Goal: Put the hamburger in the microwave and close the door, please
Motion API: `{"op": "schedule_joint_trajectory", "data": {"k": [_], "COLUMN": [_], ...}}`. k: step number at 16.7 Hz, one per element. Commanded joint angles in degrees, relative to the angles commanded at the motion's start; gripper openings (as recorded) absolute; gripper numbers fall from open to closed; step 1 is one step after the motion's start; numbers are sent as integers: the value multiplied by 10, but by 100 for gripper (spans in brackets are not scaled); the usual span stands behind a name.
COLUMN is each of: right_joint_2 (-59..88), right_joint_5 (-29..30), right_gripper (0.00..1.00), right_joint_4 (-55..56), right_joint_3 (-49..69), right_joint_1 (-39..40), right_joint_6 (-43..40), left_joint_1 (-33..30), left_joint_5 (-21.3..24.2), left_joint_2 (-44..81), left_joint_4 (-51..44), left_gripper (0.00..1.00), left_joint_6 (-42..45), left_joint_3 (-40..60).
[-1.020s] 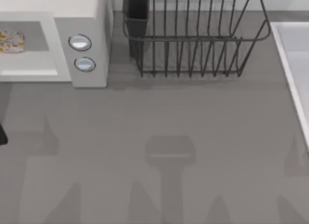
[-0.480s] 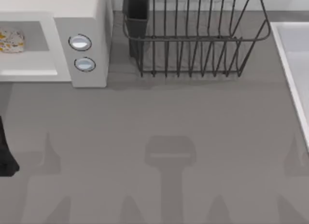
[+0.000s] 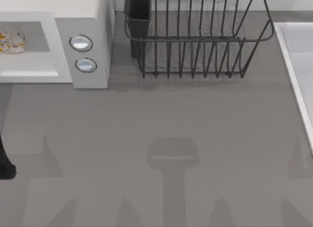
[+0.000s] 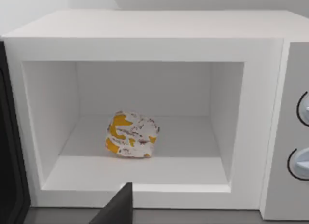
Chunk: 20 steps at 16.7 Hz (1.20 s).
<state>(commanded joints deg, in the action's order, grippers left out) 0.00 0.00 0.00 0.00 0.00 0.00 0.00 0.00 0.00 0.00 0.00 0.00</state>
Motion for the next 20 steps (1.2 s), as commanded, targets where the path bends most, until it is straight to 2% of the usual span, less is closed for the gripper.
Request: {"op": "schedule_joint_trajectory", "data": {"k": [9,20], "right_joint_2": [0,0], "right_joint_5": [0,0], "right_gripper": [100,100], "right_joint_4": [0,0], "right_joint_3": [0,0], "right_joint_1": [0,0], "right_joint_6": [0,0], "left_joint_1": [0,0], "left_joint_5": [0,0], "left_joint_2": [0,-7], "left_joint_4": [0,-10], "left_gripper": [2,0], "left_joint_6": [0,0], "left_joint_3": [0,5]}}
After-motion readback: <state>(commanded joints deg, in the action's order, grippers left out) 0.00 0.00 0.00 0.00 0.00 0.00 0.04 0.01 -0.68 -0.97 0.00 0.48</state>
